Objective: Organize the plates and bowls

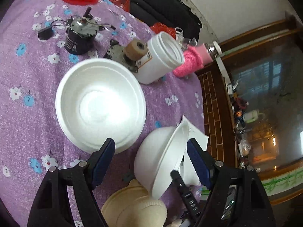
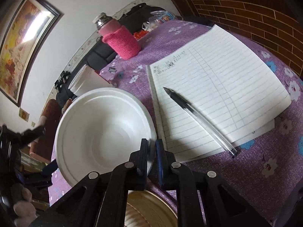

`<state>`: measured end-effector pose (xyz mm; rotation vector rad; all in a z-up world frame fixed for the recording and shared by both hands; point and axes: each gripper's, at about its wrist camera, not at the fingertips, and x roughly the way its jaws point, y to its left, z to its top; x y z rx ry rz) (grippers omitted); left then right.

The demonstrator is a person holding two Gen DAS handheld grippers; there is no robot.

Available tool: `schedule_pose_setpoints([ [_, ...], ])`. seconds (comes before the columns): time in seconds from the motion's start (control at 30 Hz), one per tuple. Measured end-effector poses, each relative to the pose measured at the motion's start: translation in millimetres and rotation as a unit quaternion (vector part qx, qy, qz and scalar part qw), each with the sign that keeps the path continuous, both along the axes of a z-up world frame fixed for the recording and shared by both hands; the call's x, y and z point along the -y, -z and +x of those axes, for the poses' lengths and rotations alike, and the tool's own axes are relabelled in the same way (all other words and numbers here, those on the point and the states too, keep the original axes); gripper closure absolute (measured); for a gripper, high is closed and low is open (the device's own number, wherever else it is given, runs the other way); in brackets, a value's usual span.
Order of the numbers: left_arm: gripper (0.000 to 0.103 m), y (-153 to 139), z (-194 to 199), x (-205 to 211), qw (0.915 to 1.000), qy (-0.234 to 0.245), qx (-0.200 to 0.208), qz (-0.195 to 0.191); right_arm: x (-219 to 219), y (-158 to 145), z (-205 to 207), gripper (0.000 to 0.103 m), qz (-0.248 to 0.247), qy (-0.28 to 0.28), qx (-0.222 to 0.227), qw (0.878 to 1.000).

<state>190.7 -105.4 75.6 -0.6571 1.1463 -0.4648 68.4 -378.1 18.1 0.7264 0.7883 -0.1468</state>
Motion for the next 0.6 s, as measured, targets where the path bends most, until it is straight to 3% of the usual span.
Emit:
schedule_pose_setpoints([
  [0.43, 0.026, 5.4, 0.4, 40.4, 0.9952, 0.057, 0.017, 0.079, -0.1, 0.7, -1.0, 0.094, 0.003, -0.002, 0.003, 1.000],
  [0.47, 0.034, 4.8, -0.1, 43.4, 0.9948, 0.062, 0.021, 0.078, -0.8, 0.3, -1.3, 0.094, 0.003, -0.003, 0.005, 1.000],
  [0.5, 0.054, 4.8, -0.5, 46.4, 0.9943, 0.071, 0.023, 0.076, -1.6, -0.6, -1.4, 0.094, 0.003, -0.006, 0.008, 1.000],
  [0.53, 0.061, 5.5, -1.1, 49.9, 0.9934, 0.084, 0.022, 0.075, -2.5, -1.4, -1.1, 0.094, 0.003, -0.007, 0.010, 1.000],
  [0.6, 0.075, 3.6, -3.5, 53.6, 0.9895, 0.087, 0.033, 0.110, -3.3, -2.6, -1.7, 0.094, -0.004, -0.005, 0.011, 1.000],
])
